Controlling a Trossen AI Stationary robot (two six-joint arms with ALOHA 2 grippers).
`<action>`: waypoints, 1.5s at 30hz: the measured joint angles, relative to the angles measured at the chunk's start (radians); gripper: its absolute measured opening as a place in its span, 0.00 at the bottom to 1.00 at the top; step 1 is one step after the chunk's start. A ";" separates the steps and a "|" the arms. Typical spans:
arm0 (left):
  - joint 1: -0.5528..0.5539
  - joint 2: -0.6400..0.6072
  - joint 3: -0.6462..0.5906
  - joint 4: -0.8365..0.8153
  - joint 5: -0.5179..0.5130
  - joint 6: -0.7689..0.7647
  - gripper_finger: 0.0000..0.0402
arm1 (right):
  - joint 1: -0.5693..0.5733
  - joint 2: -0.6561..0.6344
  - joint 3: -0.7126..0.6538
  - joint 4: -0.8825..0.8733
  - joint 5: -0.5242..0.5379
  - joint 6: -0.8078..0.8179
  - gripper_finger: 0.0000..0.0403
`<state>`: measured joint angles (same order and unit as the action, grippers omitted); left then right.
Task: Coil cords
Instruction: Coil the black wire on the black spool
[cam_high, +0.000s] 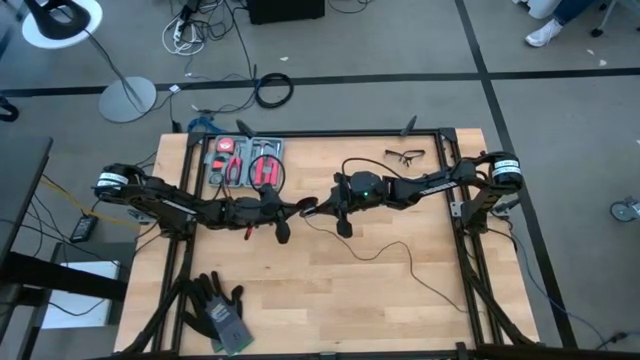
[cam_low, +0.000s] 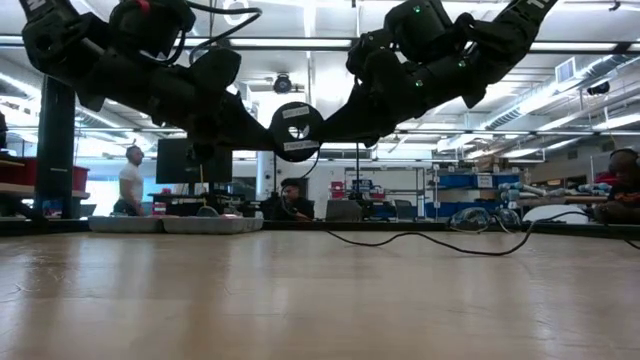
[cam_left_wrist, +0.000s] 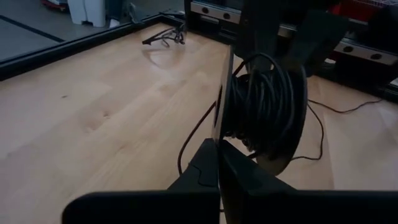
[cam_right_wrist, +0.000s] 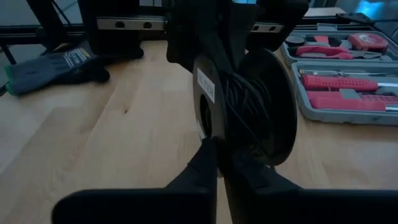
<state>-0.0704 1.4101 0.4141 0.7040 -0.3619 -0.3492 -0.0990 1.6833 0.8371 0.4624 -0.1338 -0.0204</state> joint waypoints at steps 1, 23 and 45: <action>0.000 0.000 0.000 0.000 0.000 -0.002 0.00 | 0.000 0.000 0.000 0.001 0.000 0.000 0.02; -0.001 0.000 -0.002 0.145 0.134 0.038 0.01 | -0.007 -0.003 -0.002 0.001 -0.151 0.021 0.00; 0.018 -0.002 -0.009 0.131 0.246 -0.055 0.04 | -0.006 -0.041 -0.001 -0.063 -0.169 -0.035 0.00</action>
<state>-0.0529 1.4086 0.4053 0.8351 -0.1164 -0.4042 -0.1051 1.6424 0.8360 0.3990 -0.3027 -0.0551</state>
